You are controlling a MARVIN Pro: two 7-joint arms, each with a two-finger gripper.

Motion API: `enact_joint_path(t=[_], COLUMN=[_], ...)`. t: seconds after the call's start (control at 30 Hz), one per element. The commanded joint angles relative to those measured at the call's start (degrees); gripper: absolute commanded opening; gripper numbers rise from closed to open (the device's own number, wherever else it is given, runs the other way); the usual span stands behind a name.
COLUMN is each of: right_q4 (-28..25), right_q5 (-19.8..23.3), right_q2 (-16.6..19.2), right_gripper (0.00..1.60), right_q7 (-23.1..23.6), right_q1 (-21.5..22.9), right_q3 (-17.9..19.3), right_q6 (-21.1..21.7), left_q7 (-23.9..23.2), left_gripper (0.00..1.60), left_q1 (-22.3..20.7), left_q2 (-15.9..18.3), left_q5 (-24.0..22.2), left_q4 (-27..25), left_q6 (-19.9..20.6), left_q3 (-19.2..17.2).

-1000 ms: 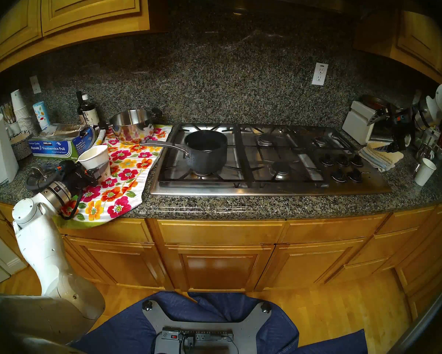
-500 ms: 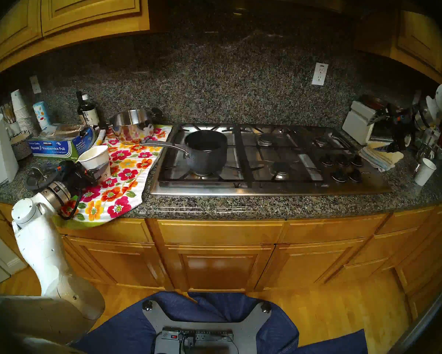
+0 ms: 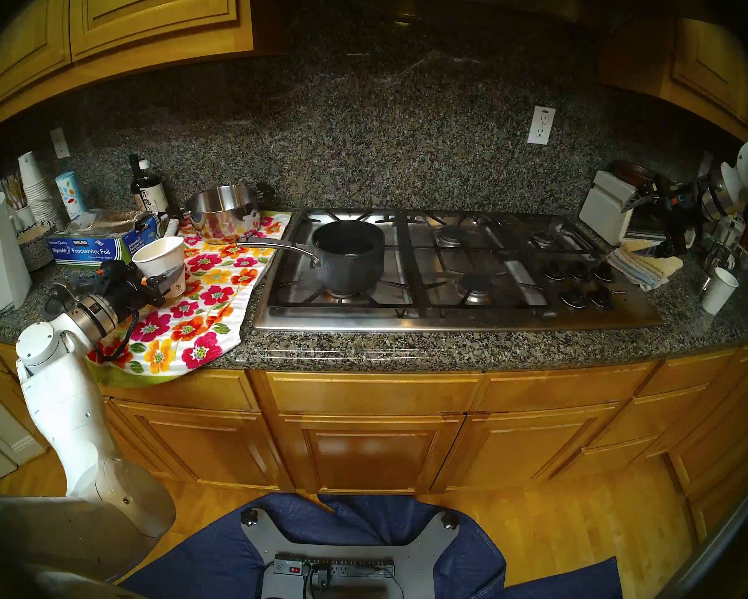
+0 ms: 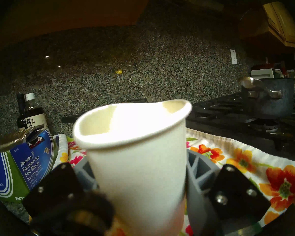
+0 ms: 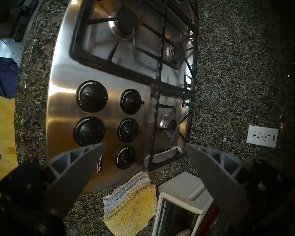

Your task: Pick up the water cup, pour water into the pot, turn on the stove

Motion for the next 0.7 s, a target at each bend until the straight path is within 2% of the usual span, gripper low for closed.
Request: enact_joint_path(t=[0.0, 0.2, 0.67], right_q4=[1.13, 1.13, 1.14], right_q5=[0.23, 0.23, 0.23], right_q2=[-0.53, -0.53, -0.52], right_gripper=[1.6, 1.6, 1.6], right_q7=[-0.4, -0.4, -0.4], right_q1=[1.46, 1.47, 1.47], right_q3=[0.38, 0.38, 0.38], right_q6=[-0.04, -0.04, -0.05], left_q7=[0.24, 0.68, 2.17], left_gripper=[0.56, 0.6, 0.55], left_q1=[-3.55, -3.95, -5.33], left_q2=[0.15, -0.28, -0.23], left_q5=[-0.55, -0.08, 1.78], left_q4=[-3.61, -4.69, -5.51], left_q6=[0.47, 1.11, 3.3], left_q3=[1.7, 3.02, 6.51])
